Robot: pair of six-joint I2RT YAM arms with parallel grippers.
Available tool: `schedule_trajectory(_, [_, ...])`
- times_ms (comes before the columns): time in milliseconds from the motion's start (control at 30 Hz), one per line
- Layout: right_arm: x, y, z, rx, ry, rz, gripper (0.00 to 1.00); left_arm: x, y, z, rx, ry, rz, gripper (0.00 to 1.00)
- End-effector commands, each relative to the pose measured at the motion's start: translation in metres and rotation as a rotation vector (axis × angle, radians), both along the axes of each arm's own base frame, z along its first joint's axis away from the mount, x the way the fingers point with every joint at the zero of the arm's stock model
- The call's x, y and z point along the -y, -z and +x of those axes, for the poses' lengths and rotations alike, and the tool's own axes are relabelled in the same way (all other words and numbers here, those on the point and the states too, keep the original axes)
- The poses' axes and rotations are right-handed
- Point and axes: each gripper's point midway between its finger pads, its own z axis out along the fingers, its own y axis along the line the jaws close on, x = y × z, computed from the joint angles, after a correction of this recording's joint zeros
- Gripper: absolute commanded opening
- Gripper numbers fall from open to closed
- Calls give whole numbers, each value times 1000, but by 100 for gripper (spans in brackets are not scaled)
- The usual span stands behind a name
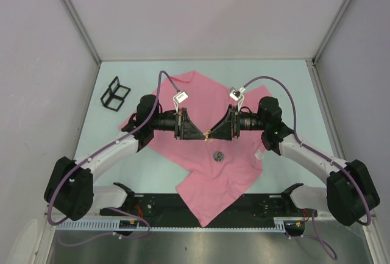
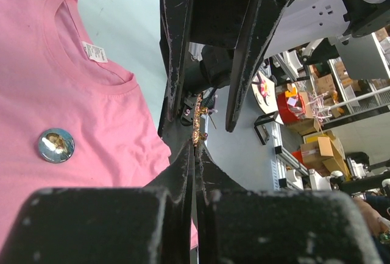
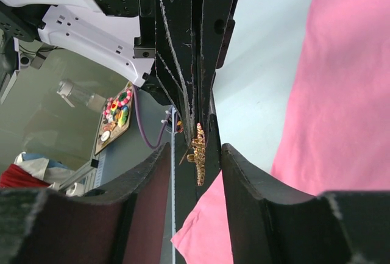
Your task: Remove the brooch from the garment
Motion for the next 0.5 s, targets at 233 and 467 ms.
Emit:
schedule_trajectory(233, [-6, -20, -1, 83, -27, 46, 36, 1, -19, -11, 66, 51, -59, 0])
schedule_trajectory(467, [-6, -14, -2, 82, -34, 31, 31, 0, -23, -13, 76, 63, -72, 1])
